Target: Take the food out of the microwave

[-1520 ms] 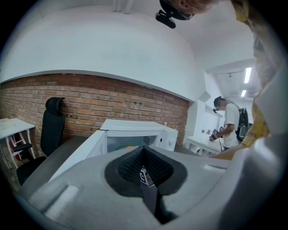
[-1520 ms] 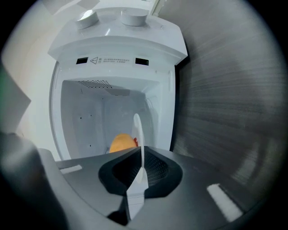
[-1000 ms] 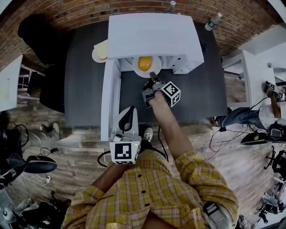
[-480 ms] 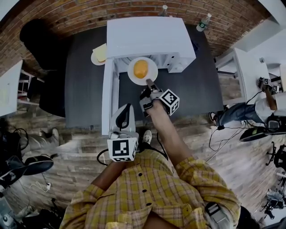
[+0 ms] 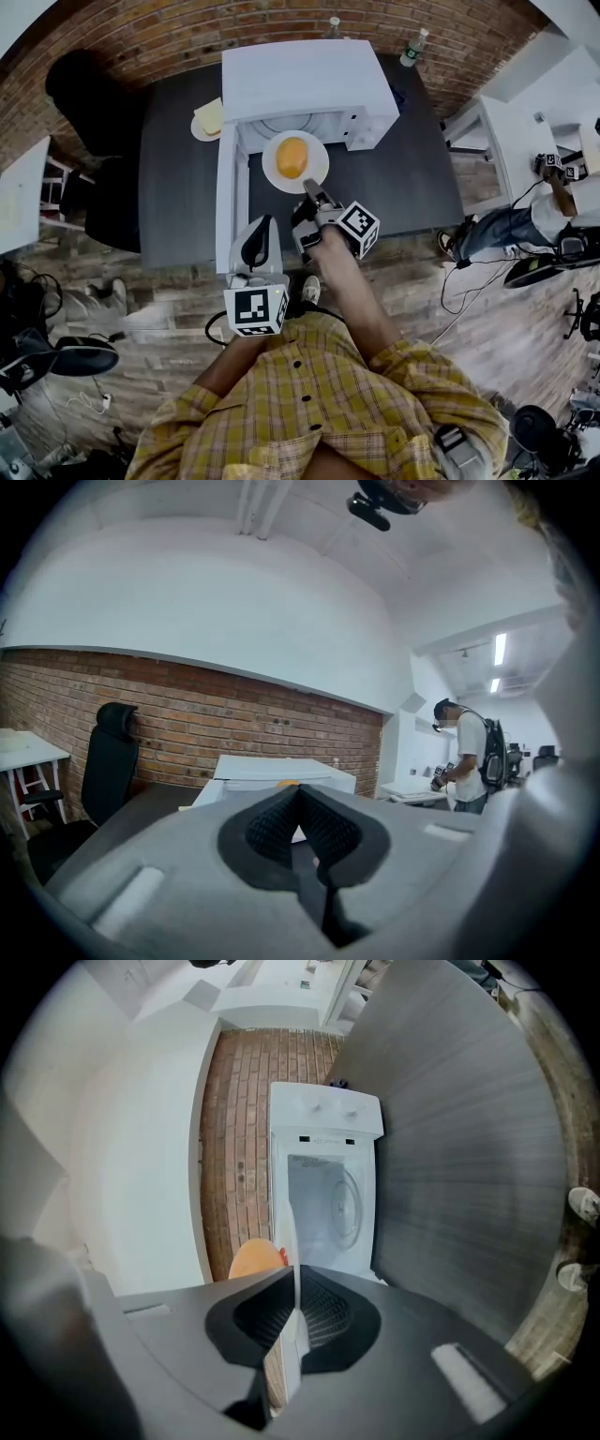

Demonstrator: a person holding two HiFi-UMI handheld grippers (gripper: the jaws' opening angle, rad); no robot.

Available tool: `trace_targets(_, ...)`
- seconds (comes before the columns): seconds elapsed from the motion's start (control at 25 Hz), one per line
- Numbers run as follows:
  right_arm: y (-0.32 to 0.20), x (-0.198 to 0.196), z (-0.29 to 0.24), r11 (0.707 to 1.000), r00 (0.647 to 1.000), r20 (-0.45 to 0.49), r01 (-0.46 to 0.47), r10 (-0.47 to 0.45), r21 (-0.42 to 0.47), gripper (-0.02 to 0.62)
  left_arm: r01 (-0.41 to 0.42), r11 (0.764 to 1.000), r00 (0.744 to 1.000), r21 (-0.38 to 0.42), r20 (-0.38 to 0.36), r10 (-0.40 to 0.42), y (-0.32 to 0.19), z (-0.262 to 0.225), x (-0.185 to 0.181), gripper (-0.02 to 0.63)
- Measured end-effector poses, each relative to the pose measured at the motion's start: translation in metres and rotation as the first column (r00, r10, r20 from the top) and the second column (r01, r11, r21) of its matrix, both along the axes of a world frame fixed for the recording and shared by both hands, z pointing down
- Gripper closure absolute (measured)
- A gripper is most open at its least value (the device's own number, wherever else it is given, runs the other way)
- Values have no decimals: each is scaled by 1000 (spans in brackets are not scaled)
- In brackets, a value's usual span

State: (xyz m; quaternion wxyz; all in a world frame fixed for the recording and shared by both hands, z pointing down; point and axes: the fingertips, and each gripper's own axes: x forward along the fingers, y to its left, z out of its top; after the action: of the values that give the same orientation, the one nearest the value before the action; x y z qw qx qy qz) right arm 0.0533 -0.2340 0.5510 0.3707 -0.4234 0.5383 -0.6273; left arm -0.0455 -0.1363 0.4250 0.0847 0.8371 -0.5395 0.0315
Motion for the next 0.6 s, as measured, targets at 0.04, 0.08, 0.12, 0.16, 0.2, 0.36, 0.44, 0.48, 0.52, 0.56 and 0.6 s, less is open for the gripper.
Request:
trace_targets(0.04, 4, 1, -4, 1000, 1000, -9, -3, 3, 4, 581, 0, 1000, 1000, 2, -2, 0, 2, -1, 0, 606)
trace_targets(0.08, 9, 2, -8, 1000, 1000, -17, -7, 7, 9, 582, -1, 1000, 1000, 5, -4, 1, 3, -2, 0, 606)
trace_targets(0.12, 13, 4, -13, 1000, 1000, -23, -11, 11, 16, 583, -2, 1000, 1000, 8, -7, 2, 5, -4, 0, 606)
trace_targets(0.16, 16, 5, -17, 1000, 1000, -27, -13, 13, 23, 583, -4, 1000, 1000, 13, -9, 5, 6, -6, 1, 606)
trace_targets(0.2, 19, 5, -22, 999, 999, -29, -13, 14, 29, 583, -7, 1000, 1000, 19, -11, 7, 7, -8, 1, 606)
trace_targets(0.36, 34, 5, -38, 998, 999, -35, -12, 14, 56, 583, -13, 999, 1000, 38, -15, 14, 9, -16, 1, 606)
trace_targets(0.44, 41, 5, -44, 998, 999, -35, -13, 15, 65, 583, -17, 999, 1000, 47, -17, 17, 12, -19, 1, 606)
trace_targets(0.48, 45, 4, -47, 998, 999, -36, -11, 13, 68, 583, -18, 999, 1000, 51, -19, 19, 13, -20, 1, 606)
trace_targets(0.52, 48, 3, -50, 997, 999, -33, -9, 11, 72, 581, -19, 998, 1000, 54, -19, 20, 15, -21, 2, 606)
trace_targets(0.56, 51, 3, -53, 997, 1000, -27, -9, 11, 76, 582, -21, 998, 1000, 58, -20, 22, 15, -23, 2, 606)
trace_targets(0.6, 53, 3, -57, 997, 1000, -21, -10, 12, 82, 581, -23, 998, 1000, 62, -20, 24, 16, -24, 3, 606)
